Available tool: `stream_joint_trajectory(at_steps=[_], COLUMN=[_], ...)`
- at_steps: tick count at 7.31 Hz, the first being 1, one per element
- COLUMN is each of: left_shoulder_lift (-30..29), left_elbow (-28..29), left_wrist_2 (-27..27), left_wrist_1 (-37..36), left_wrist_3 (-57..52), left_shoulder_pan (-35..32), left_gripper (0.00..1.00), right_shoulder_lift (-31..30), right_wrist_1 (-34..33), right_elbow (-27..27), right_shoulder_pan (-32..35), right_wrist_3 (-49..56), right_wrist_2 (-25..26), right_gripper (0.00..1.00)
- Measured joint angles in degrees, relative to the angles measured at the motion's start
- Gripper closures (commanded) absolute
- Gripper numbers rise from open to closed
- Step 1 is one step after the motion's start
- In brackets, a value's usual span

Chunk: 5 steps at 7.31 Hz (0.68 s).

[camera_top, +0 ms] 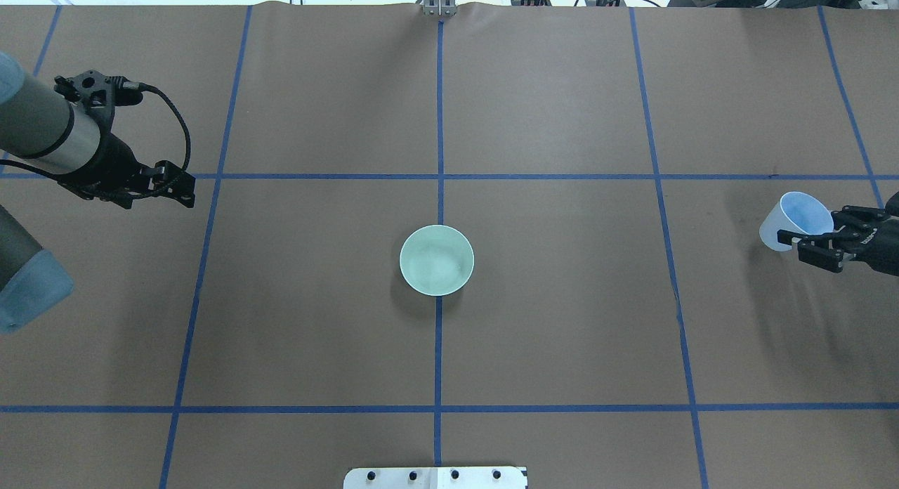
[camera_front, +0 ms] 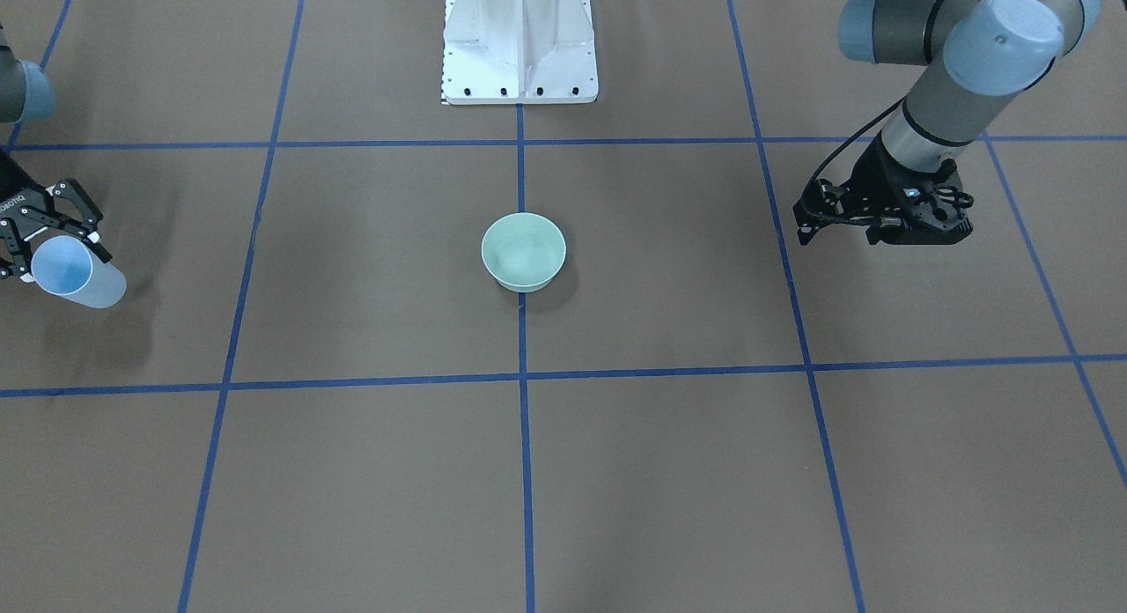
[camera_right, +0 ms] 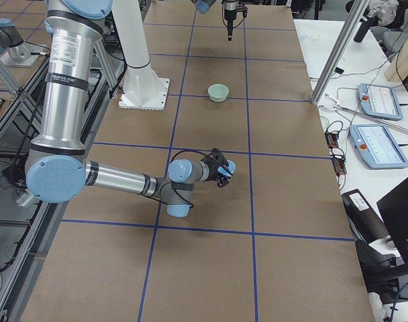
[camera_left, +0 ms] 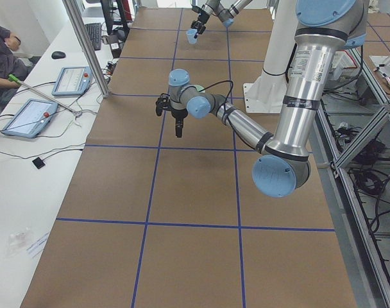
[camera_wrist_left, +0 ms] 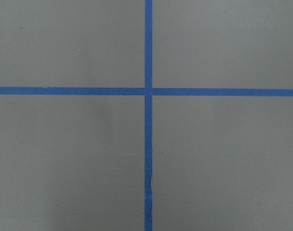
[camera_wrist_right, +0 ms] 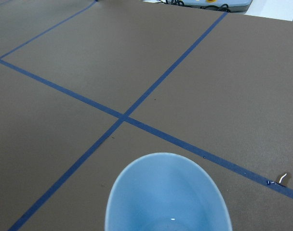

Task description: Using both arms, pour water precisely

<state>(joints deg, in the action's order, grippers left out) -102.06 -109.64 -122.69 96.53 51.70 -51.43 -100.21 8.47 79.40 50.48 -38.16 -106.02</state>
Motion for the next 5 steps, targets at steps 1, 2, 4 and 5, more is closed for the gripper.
stream_joint_trajectory(at_steps=[1, 2, 4, 5], left_shoulder_lift=[0.03, 0.03, 0.03, 0.07], left_elbow=[-0.07, -0.13, -0.40, -0.50], left_wrist_2=[0.00, 0.00, 0.00, 0.00], left_wrist_1=[0.00, 0.02, -0.02, -0.02], left_wrist_3=[0.02, 0.02, 0.06, 0.07], left_shoulder_pan=[-0.03, -0.07, -0.07, -0.08], left_gripper=[0.00, 0.00, 0.00, 0.00], right_shoulder_lift=[0.04, 0.07, 0.10, 0.10], right_wrist_1=[0.09, 0.13, 0.14, 0.15], right_elbow=[-0.72, -1.27, -1.79, -2.01], right_shoulder_pan=[-0.12, -0.29, -0.77, -0.93], right_wrist_3=[0.06, 0.09, 0.09, 0.05], right_wrist_2=[0.88, 1.61, 2.48, 2.59], right_gripper=[0.61, 0.54, 0.24, 0.20])
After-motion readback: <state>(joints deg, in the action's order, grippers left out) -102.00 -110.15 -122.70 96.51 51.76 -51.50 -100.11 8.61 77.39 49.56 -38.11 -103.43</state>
